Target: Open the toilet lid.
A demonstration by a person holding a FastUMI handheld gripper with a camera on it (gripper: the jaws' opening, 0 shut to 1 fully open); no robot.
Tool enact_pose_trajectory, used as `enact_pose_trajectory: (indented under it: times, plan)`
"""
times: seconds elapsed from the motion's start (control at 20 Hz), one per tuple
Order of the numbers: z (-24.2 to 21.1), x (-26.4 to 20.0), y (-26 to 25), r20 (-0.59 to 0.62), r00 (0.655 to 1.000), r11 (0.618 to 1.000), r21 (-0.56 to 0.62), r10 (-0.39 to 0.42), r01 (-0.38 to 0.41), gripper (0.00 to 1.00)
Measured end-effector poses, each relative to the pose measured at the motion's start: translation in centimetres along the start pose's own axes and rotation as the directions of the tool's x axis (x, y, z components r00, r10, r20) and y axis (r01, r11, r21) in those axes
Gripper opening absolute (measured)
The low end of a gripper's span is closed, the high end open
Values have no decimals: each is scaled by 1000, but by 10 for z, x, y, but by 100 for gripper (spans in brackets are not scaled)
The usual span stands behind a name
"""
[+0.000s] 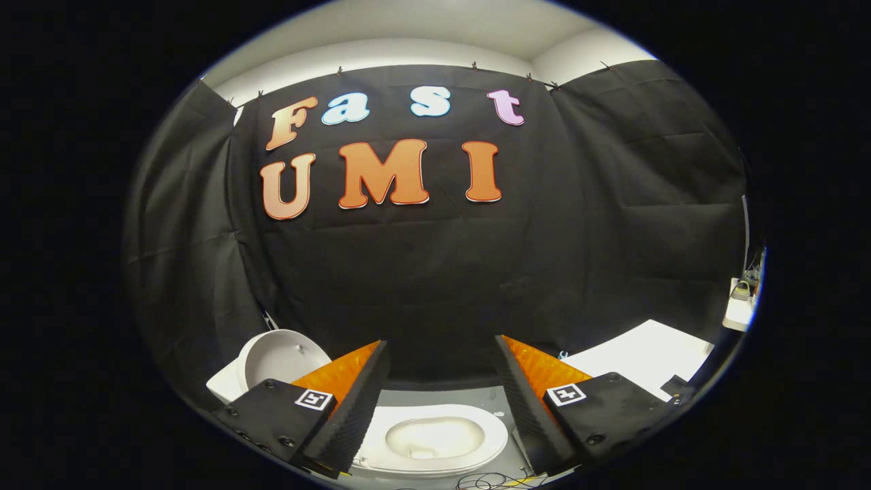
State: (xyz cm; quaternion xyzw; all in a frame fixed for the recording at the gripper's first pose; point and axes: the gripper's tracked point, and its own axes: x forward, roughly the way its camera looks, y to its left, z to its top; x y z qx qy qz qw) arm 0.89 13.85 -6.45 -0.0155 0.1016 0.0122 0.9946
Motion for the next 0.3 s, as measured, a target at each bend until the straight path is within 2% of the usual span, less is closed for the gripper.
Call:
enact_pose_trajectory:
  times: [0.3]
  plan:
    - [3,0,-2,5,1000,1000,-3,-5,5,98]
